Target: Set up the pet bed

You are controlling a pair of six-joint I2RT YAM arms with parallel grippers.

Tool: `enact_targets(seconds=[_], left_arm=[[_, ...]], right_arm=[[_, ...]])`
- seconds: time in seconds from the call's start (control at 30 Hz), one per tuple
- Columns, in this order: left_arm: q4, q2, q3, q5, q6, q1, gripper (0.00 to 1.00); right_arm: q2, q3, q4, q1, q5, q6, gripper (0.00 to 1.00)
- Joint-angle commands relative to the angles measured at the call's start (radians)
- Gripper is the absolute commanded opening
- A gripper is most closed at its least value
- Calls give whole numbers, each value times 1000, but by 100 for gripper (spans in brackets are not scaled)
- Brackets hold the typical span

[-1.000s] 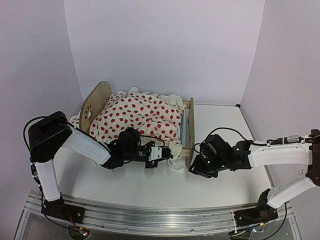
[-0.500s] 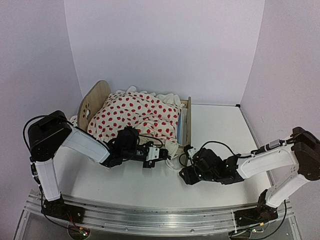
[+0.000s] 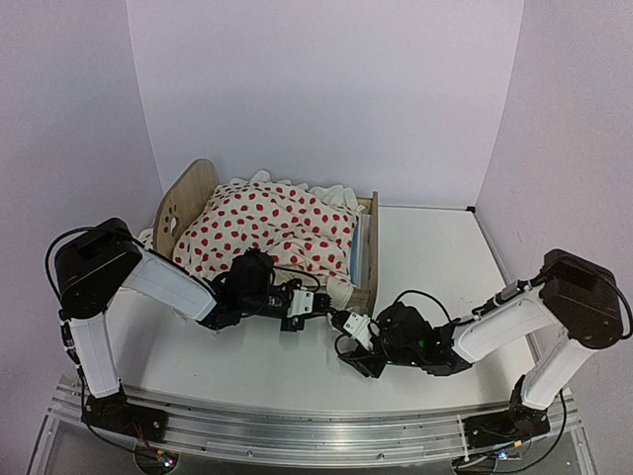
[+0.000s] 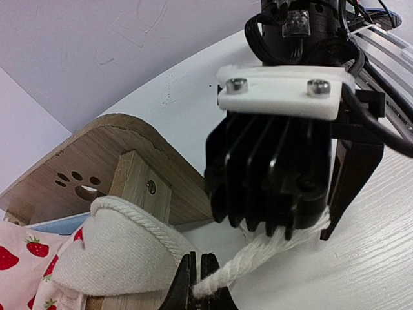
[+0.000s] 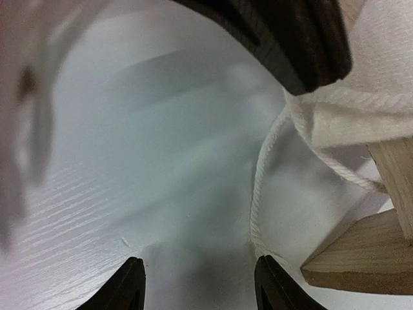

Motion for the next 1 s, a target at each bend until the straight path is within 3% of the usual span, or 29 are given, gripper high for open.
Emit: enact_targets(seconds=[0.0, 0.17, 0.47, 0.53, 0.6, 0.8, 0.97], left_arm=[[0, -37, 3, 23, 16, 7, 0], [6, -38, -7, 31, 18, 7, 0], [7, -40, -8, 31, 20, 9, 0], [10, -42, -8, 33, 20, 9, 0], [10, -45, -8, 31, 20, 8, 0], [11, -55, -26, 34, 25, 11, 0], [-33, -51, -29, 77, 49, 12, 0]], right_arm=[[40, 51, 54, -31, 27, -89, 58], [62, 75, 50, -58, 18, -95, 58], [141, 74, -33, -132, -19, 78, 54], [173, 116, -125, -134, -52, 83, 49], [175, 135, -201, -134, -82, 106, 36], [84, 59, -240, -133, -85, 131, 3], [-5, 47, -260, -132, -173, 164, 0]])
